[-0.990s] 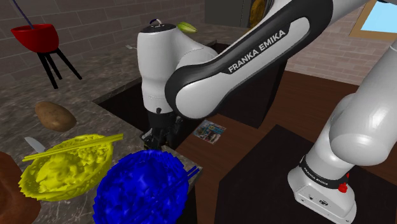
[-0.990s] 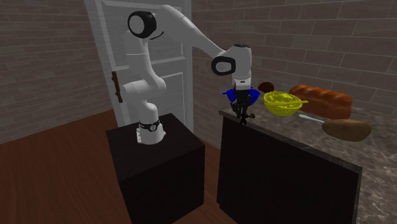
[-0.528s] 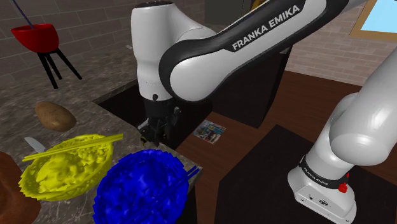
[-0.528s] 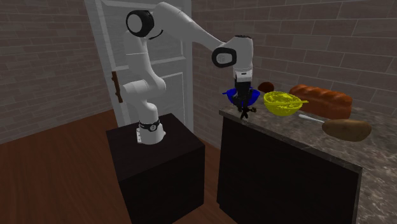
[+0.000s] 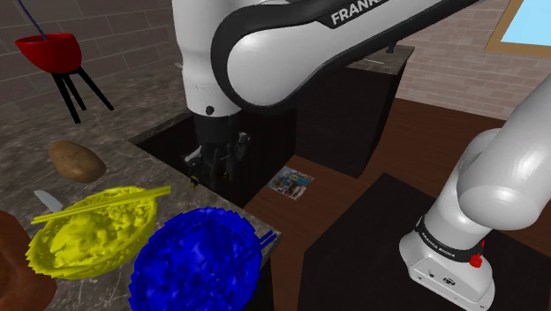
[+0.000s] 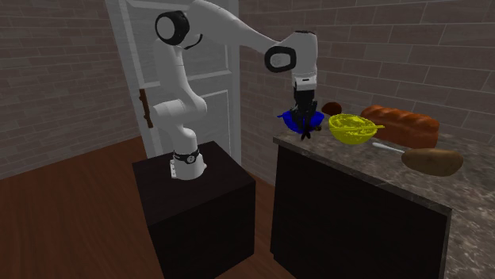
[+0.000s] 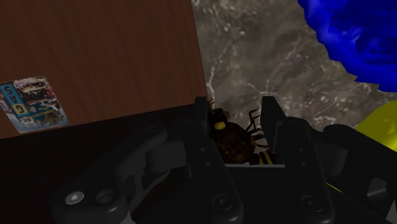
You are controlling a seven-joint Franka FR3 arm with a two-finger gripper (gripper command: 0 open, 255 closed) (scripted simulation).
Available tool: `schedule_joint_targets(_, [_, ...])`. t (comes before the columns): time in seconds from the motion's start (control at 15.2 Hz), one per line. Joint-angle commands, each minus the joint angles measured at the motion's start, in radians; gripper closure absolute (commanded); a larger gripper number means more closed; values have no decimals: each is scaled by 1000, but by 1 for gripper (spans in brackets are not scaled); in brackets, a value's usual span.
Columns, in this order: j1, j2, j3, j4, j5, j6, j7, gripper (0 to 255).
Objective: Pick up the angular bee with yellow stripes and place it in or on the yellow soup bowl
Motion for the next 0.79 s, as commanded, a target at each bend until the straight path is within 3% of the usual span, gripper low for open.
schedule_joint_targets(0.0, [0, -13, -4, 20, 6, -31, -3, 255])
schedule_joint_targets(0.73, [-3, -39, -19, 145, 13, -179, -7, 255])
